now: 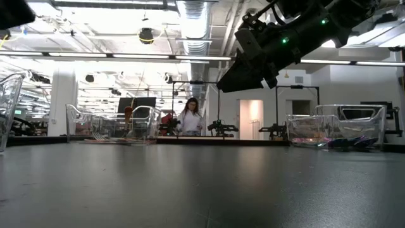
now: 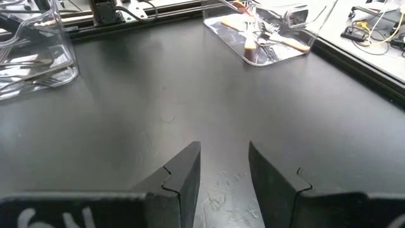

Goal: Sort silverware by color (type)
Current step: Put the black fork into the bottom transparent bin, then return to Home Position

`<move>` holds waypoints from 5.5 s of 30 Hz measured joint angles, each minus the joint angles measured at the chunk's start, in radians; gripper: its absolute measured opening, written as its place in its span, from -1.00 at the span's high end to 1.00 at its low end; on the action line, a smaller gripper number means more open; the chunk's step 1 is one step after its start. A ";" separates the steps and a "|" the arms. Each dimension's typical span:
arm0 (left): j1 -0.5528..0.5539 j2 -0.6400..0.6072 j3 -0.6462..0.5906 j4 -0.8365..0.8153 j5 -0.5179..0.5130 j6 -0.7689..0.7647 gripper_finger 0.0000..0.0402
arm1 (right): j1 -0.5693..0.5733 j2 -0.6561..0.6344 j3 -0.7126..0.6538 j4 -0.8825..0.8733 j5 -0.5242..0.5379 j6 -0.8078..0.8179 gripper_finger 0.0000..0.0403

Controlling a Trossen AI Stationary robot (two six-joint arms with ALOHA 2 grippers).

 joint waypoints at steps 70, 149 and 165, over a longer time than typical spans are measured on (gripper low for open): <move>0.418 -0.074 -0.571 1.116 -0.798 0.648 0.41 | 0.143 -1.170 -0.582 0.048 -0.091 -0.144 0.51; 0.434 -0.676 -0.793 0.969 -0.718 0.600 1.00 | 0.041 -1.571 -0.760 -0.295 -0.364 -0.193 0.94; 0.386 -0.676 -0.794 0.991 -0.894 0.732 1.00 | 0.014 -1.509 -0.761 -0.303 -0.364 -0.152 0.94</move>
